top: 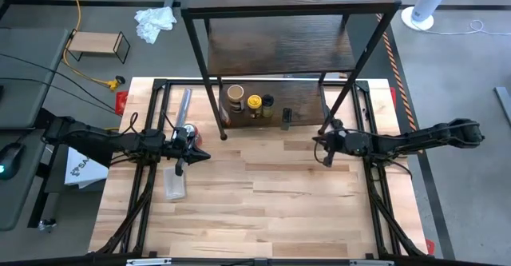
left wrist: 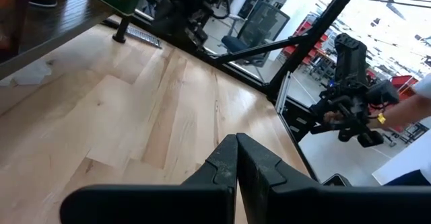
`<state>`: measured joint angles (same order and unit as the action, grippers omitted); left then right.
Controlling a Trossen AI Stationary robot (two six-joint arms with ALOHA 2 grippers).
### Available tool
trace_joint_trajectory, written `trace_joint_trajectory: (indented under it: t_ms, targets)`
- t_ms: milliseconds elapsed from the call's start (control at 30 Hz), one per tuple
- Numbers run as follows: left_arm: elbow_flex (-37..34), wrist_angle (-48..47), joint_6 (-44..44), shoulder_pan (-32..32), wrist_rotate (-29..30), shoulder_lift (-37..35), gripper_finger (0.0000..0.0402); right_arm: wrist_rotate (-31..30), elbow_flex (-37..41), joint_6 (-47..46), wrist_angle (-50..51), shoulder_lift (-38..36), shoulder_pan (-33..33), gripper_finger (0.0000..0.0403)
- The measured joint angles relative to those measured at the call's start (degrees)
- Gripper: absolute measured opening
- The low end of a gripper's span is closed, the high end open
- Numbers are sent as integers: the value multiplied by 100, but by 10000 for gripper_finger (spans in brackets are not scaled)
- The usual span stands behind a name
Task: Shelf spices
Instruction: Adjust the shelf, then return to Home Position
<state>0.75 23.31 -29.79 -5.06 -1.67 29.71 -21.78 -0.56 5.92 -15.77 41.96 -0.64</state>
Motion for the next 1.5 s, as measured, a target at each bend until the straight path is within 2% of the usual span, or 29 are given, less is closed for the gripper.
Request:
trace_joint_trajectory:
  t_ms: [100,367,500,600,700,867,1000,1167,1267,1500]
  targets:
    - [0,0,1,0,0,0,1,-261,0,-156,7,4,0,0]
    - [0,1,-1,-1,0,0,1,-166,2,-306,16,-13,-2,0]
    - [0,-108,1,-2,-5,-7,1,-155,2,-303,111,-316,-2,0]
    - [0,-380,1,-2,-15,-77,1,-155,2,-303,300,-860,-2,0]
    - [-2,-906,1,-2,-11,-594,1,-155,2,-296,531,-1516,-2,0]
    - [-4,-2005,0,0,2,-2081,1,-153,2,-292,687,-2590,-2,0]
    - [-6,-2237,1,-2,75,-2969,1,-151,2,-294,691,-3355,-2,0]
    - [-2,-1730,0,-20,129,-2957,1,-166,4,-293,721,-4200,-5,0]
    - [-9,-1831,-1,-20,129,-2951,1,-219,4,-294,458,-4197,-50,0]
    - [-4,-2301,-1,-21,194,-2953,1,-181,4,-294,524,-4197,-364,0]
